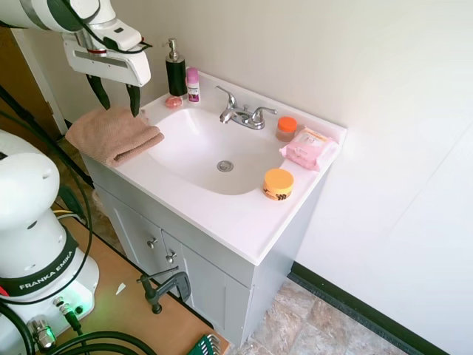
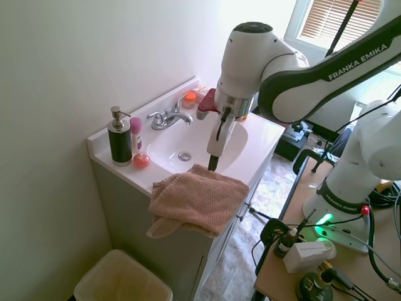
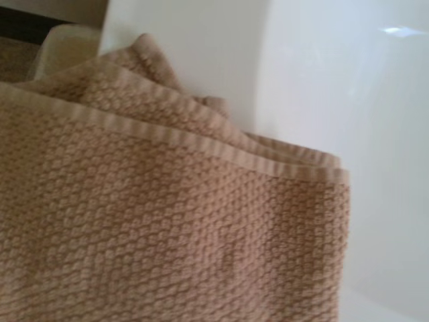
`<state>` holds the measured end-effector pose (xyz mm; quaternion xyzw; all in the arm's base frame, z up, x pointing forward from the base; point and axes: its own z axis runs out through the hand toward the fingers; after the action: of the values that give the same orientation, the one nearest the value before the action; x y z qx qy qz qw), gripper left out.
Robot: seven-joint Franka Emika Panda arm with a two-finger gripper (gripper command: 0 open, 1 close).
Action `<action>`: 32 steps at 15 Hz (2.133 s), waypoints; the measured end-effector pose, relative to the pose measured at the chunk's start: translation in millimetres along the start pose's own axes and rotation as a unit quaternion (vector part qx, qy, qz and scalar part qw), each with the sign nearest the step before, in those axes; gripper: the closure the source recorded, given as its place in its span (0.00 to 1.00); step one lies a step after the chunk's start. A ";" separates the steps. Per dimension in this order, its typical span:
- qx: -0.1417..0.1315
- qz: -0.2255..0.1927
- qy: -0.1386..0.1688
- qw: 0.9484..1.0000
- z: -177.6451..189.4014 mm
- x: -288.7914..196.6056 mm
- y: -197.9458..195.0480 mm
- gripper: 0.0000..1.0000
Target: Wipe the sink
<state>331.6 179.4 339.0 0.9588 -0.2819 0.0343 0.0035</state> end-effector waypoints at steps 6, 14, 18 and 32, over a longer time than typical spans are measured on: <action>-0.010 -0.030 0.001 1.000 24.7 -50.7 -28.2 0.00; -0.004 -0.027 0.003 1.000 48.2 -47.4 -62.5 0.00; -0.019 -0.017 0.005 1.000 65.0 -31.6 -61.1 0.00; -0.028 0.004 -0.008 1.000 86.8 -8.9 -47.1 1.00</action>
<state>355.1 221.6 252.4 0.9574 -0.2869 0.0186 0.0280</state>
